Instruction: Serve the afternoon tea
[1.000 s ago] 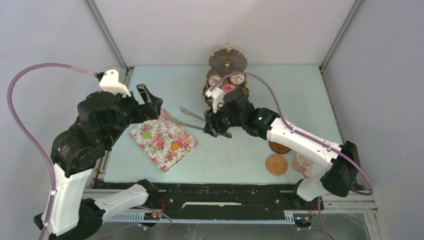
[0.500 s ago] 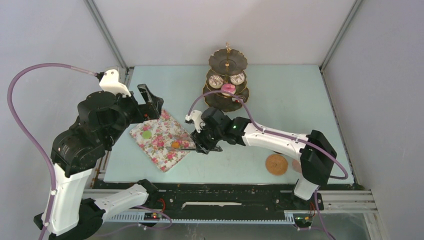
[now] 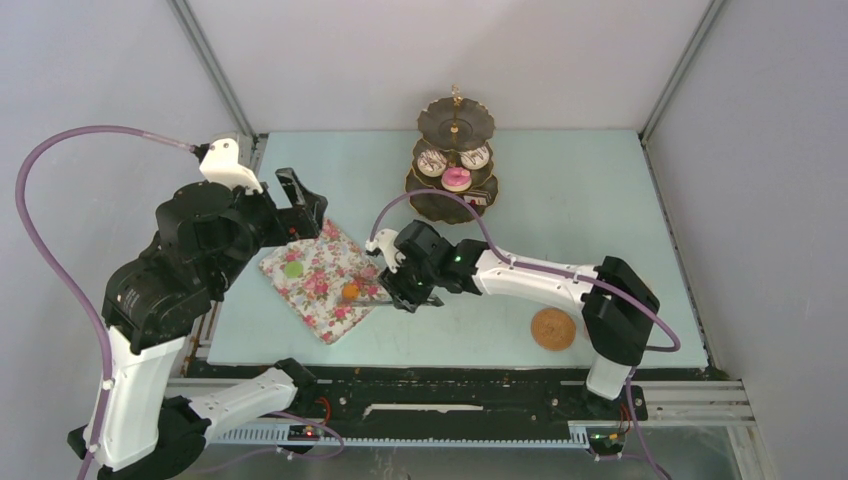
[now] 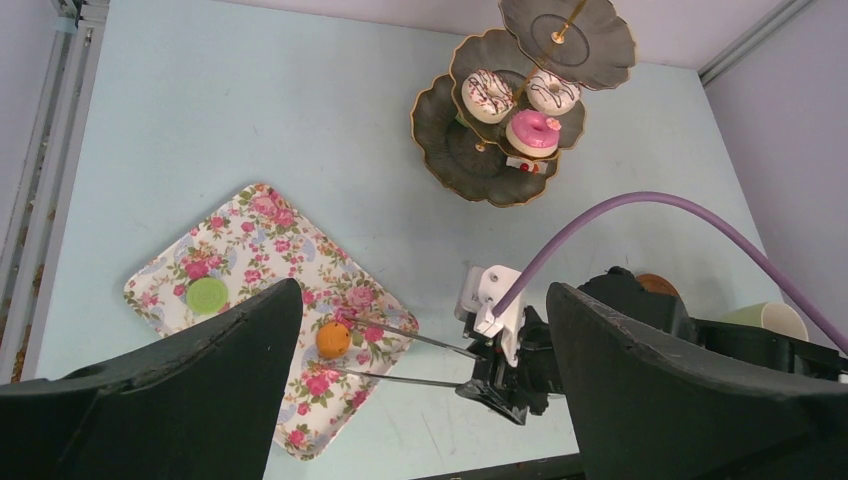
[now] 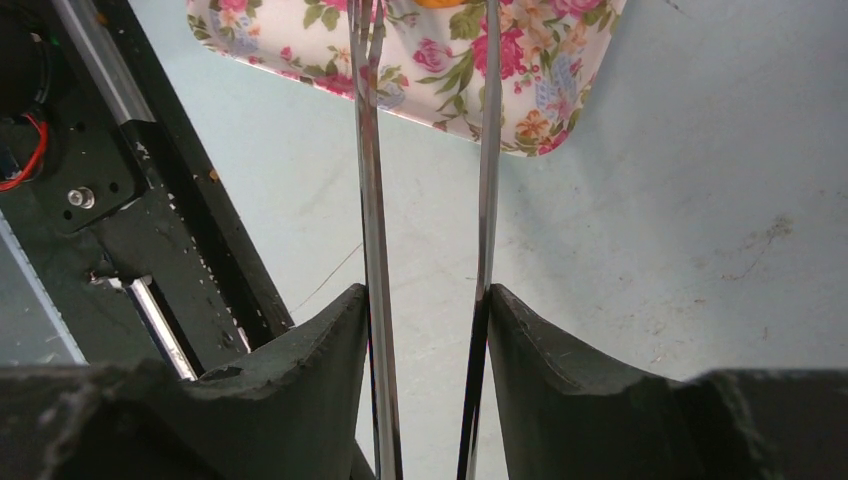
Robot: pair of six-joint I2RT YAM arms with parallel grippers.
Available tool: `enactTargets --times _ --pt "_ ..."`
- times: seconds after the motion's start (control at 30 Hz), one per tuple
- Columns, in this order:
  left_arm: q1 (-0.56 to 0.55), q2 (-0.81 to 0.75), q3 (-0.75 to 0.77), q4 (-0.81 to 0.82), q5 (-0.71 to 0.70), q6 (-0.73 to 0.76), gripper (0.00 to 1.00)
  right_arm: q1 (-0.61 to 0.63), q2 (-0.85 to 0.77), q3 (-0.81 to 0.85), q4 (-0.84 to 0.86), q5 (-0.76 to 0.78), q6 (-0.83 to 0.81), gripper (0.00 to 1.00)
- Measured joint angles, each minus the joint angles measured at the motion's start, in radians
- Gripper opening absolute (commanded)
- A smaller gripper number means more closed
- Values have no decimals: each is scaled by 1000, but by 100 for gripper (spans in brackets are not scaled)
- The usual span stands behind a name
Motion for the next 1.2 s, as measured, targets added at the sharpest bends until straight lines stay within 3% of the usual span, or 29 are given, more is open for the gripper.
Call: enactTargets --times 0.6,1.0,1.2 --pt "0 0 0 0 0 2 100 0 32 -1 2 28 -3 44" --pt "0 0 0 0 0 2 100 0 32 -1 15 30 2 28" --pt "0 0 0 0 0 1 100 0 27 -1 19 32 18 26"
